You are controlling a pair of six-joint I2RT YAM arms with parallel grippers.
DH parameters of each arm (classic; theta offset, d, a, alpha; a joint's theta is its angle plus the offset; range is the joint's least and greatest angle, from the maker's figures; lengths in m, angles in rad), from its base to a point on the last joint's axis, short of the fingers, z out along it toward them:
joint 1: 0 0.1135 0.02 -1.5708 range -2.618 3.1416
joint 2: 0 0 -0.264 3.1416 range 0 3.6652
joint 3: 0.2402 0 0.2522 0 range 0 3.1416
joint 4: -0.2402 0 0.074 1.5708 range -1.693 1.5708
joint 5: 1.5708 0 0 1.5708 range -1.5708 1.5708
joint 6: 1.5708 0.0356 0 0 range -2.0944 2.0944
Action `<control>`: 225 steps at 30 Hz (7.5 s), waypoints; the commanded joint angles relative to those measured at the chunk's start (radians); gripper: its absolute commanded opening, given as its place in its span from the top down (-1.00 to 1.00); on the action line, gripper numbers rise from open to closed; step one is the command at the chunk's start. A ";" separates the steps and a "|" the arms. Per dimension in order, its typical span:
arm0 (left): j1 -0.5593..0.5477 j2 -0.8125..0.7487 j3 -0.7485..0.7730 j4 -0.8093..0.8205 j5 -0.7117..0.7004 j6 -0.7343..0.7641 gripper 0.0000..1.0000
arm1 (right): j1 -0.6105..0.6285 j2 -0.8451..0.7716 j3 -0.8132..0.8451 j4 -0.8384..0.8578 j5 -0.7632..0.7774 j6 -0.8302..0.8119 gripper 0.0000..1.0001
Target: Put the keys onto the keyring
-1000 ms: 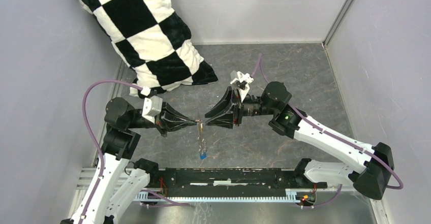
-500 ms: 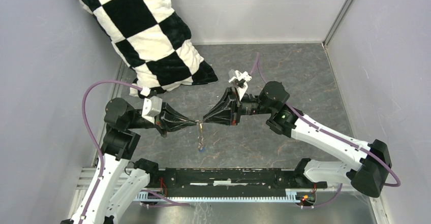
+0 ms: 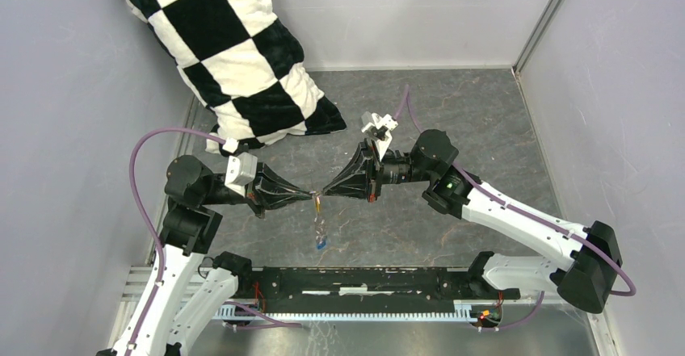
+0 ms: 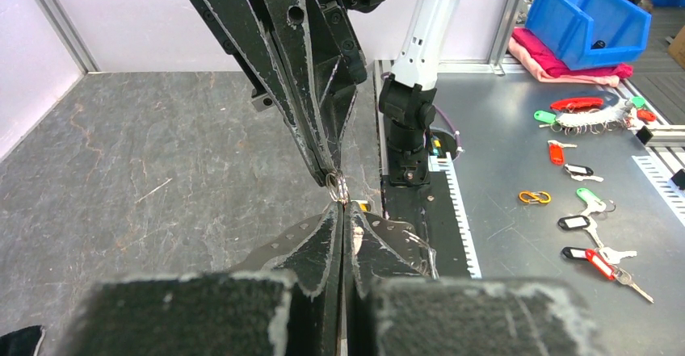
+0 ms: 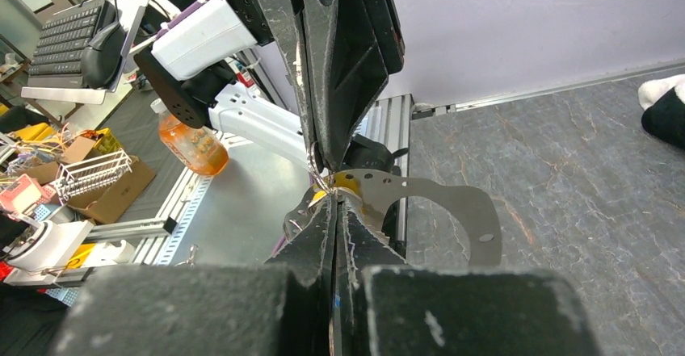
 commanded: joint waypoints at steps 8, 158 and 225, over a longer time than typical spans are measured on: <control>-0.002 -0.009 0.050 0.025 -0.003 0.042 0.96 | -0.004 -0.032 -0.027 0.015 -0.005 -0.006 0.90; -0.003 0.213 0.193 -0.497 -0.062 0.551 0.24 | 0.152 0.253 0.700 -1.074 0.346 -0.719 0.99; -0.009 0.153 0.167 -0.093 0.093 0.149 0.95 | 0.008 -0.098 -0.011 -0.001 0.165 -0.008 -0.10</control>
